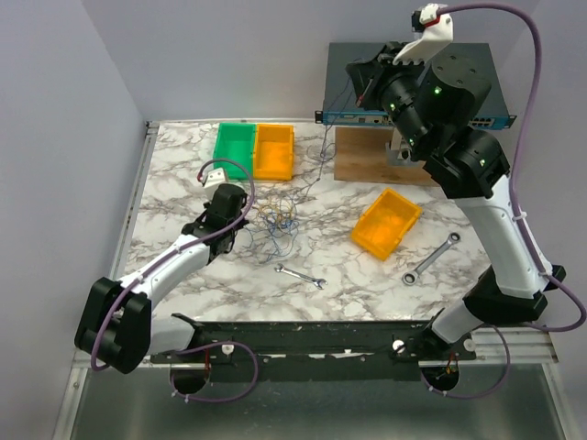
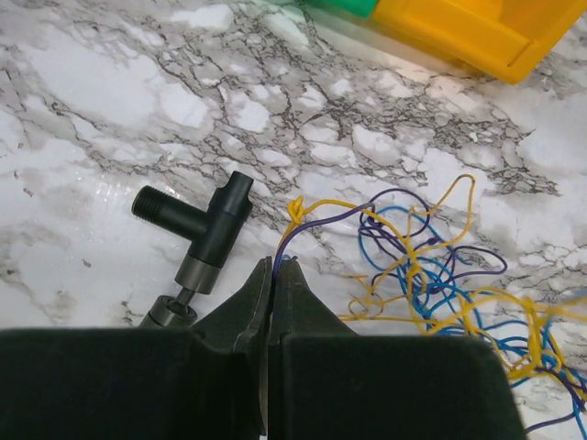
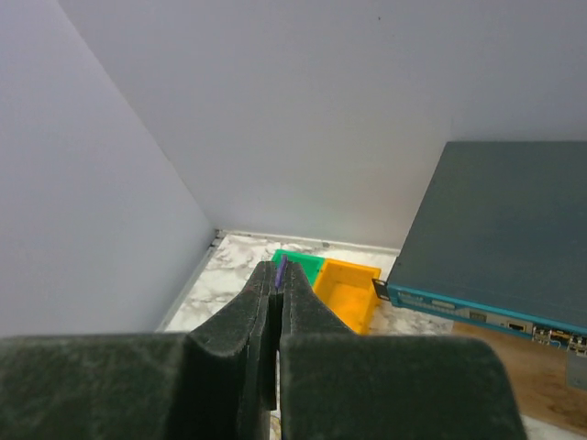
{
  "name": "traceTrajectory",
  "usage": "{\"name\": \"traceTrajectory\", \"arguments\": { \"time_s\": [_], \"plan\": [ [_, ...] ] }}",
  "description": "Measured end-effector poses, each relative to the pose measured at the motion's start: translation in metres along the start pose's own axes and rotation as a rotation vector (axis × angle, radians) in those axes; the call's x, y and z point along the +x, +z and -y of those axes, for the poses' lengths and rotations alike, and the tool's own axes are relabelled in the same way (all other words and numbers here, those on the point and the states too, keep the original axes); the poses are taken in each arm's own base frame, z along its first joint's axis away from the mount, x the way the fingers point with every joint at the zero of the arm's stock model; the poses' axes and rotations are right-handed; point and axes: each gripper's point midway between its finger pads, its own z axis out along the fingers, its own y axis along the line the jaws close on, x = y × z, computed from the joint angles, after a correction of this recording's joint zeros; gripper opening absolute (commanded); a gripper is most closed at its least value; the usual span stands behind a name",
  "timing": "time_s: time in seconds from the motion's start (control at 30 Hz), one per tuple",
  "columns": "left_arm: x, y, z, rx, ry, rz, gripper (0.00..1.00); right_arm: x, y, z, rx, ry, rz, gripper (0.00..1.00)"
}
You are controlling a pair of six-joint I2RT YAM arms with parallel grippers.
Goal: Untangle the cables
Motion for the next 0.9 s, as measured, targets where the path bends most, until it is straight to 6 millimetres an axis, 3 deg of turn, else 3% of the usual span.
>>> {"name": "traceTrajectory", "arguments": {
  "time_s": [0.37,0.43,0.57,0.63,0.73,0.9],
  "plan": [
    [0.004,0.005,-0.013,-0.073,-0.044,-0.055,0.00,-0.023,-0.008,0.001,-0.003,0.017,0.075,0.01],
    [0.003,0.003,-0.013,-0.066,-0.045,-0.048,0.13,-0.022,-0.011,0.002,-0.005,0.017,0.077,0.01],
    [-0.004,-0.012,0.007,0.092,-0.011,0.009,0.58,-0.009,-0.015,-0.003,-0.052,0.013,0.051,0.01],
    [-0.005,-0.030,0.021,0.224,0.005,0.069,0.73,0.003,-0.013,-0.009,-0.090,0.005,0.021,0.01],
    [-0.007,-0.048,0.034,0.348,0.025,0.129,0.82,0.028,-0.009,-0.016,-0.134,-0.010,-0.037,0.01],
    [-0.023,-0.073,0.057,0.509,0.059,0.240,0.86,0.060,-0.004,-0.023,-0.182,-0.021,-0.116,0.01]
  ]
}}
